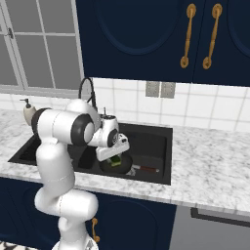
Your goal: Pick the pan and sponge and place them into the sink. Then turn on the water.
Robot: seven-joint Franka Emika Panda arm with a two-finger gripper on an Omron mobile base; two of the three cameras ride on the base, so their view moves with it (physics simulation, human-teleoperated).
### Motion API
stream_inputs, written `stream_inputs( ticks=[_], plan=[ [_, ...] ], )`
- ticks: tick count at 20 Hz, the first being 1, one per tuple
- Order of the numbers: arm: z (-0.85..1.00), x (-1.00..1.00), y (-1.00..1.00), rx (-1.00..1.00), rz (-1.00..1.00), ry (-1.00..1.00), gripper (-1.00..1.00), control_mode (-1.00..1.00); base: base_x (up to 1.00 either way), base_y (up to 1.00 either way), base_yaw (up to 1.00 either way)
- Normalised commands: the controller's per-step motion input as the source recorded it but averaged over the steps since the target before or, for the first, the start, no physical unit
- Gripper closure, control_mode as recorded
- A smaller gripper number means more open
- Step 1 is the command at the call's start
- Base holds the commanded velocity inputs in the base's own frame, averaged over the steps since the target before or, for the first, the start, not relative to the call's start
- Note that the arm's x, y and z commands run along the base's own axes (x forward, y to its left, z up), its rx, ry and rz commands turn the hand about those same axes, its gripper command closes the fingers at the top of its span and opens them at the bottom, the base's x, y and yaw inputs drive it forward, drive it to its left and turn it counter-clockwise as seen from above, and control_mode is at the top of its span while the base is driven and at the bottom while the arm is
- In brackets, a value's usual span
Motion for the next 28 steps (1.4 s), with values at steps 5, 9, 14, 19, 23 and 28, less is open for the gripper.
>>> stream_inputs(
  ticks=[5, 9, 14, 19, 23, 28],
  plan=[
    [-0.5, 0.28, 0.0, 0.0, 0.0, 0.0, 1.0, -1.0, 0.0, 0.0, 0.0],
    [-0.33, 0.38, 0.0, 0.0, 0.0, 0.0, 1.0, -1.0, 0.0, 0.0, 0.0],
    [-0.33, 0.33, 0.0, 0.0, 0.0, -0.01, 1.0, -1.0, 0.0, 0.0, 0.0],
    [-0.26, 0.29, 0.0, 0.0, 0.0, -0.04, 1.0, -1.0, 0.0, 0.0, 0.0],
    [-0.2, 0.26, 0.0, 0.0, 0.0, -0.05, 1.0, -1.0, 0.0, 0.0, 0.0],
    [-0.28, 0.25, 0.0, 0.0, 0.0, -0.05, 1.0, -1.0, 0.0, 0.0, 0.0]
  ],
)
